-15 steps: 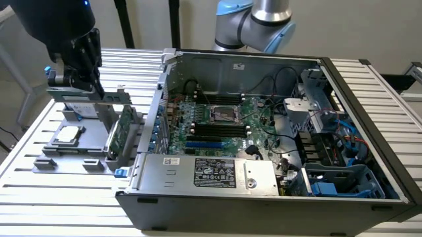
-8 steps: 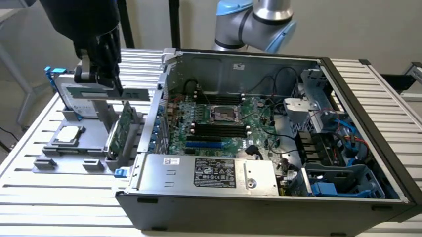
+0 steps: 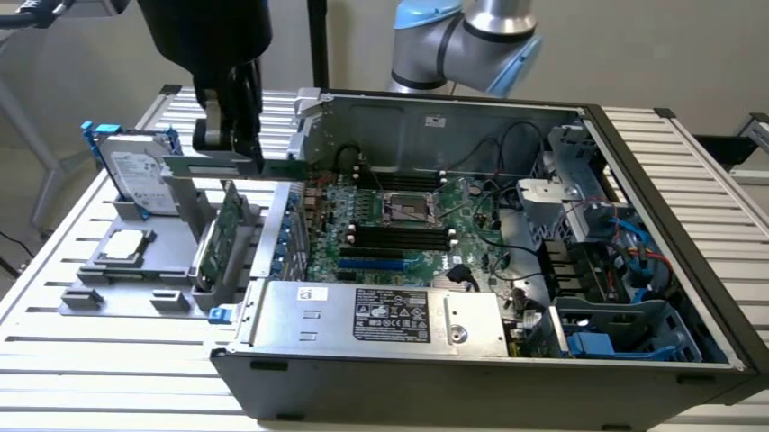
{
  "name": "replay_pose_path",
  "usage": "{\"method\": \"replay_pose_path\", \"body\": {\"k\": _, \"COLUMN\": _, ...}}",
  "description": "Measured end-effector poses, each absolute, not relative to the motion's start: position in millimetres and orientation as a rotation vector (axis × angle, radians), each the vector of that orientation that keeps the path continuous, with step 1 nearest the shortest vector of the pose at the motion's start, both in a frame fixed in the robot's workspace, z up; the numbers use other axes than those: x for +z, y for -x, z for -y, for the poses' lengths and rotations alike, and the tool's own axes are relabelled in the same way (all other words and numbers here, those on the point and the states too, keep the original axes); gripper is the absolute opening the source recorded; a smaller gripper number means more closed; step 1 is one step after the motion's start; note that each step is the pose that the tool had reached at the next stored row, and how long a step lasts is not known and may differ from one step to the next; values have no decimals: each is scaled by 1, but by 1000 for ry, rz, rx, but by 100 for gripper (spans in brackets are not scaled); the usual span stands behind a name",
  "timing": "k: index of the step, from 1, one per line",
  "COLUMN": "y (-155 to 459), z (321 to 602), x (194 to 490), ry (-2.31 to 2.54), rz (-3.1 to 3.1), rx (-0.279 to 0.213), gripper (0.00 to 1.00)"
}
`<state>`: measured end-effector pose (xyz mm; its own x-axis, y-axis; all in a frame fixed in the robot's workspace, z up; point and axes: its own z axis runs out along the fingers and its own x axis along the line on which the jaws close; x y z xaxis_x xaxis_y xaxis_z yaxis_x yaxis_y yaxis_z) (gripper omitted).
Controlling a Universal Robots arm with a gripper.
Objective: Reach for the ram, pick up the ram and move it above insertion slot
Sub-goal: 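Pick up the ram and move it above insertion slot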
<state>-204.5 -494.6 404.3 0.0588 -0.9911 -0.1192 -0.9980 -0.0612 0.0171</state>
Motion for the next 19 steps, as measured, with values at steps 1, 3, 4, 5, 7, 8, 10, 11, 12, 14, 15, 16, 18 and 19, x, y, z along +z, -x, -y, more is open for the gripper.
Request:
{"method": "replay_pose_path", "body": {"k": 1, "y": 200, "z": 494, "x": 404, "ry": 2233, "rz": -2103, "rx": 153, "gripper": 13}}
{"method": "replay_pose_path", "body": {"k": 3, "y": 191, "z": 494, "x": 404, "ry": 2232, "rz": -2101, "rx": 155, "gripper": 13}}
{"method": "replay_pose_path", "body": {"k": 4, "y": 186, "z": 494, "x": 404, "ry": 2232, "rz": -2101, "rx": 156, "gripper": 13}}
{"method": "replay_pose_path", "body": {"k": 5, "y": 182, "z": 493, "x": 404, "ry": 2231, "rz": -2100, "rx": 157, "gripper": 13}}
{"method": "replay_pose_path", "body": {"k": 7, "y": 173, "z": 493, "x": 404, "ry": 2231, "rz": -2100, "rx": 158, "gripper": 13}}
{"method": "replay_pose_path", "body": {"k": 8, "y": 168, "z": 492, "x": 404, "ry": 2231, "rz": -2100, "rx": 158, "gripper": 13}}
{"method": "replay_pose_path", "body": {"k": 10, "y": 159, "z": 492, "x": 404, "ry": 2230, "rz": -2100, "rx": 159, "gripper": 13}}
{"method": "replay_pose_path", "body": {"k": 11, "y": 154, "z": 491, "x": 404, "ry": 2230, "rz": -2099, "rx": 159, "gripper": 13}}
{"method": "replay_pose_path", "body": {"k": 12, "y": 150, "z": 491, "x": 404, "ry": 2230, "rz": -2099, "rx": 159, "gripper": 13}}
{"method": "replay_pose_path", "body": {"k": 14, "y": 141, "z": 490, "x": 404, "ry": 2230, "rz": -2099, "rx": 159, "gripper": 13}}
{"method": "replay_pose_path", "body": {"k": 15, "y": 136, "z": 489, "x": 404, "ry": 2230, "rz": -2099, "rx": 159, "gripper": 13}}
{"method": "replay_pose_path", "body": {"k": 16, "y": 132, "z": 488, "x": 404, "ry": 2230, "rz": -2099, "rx": 159, "gripper": 13}}
{"method": "replay_pose_path", "body": {"k": 18, "y": 123, "z": 486, "x": 403, "ry": 2230, "rz": -2099, "rx": 159, "gripper": 13}}
{"method": "replay_pose_path", "body": {"k": 19, "y": 118, "z": 484, "x": 403, "ry": 2230, "rz": -2099, "rx": 159, "gripper": 13}}
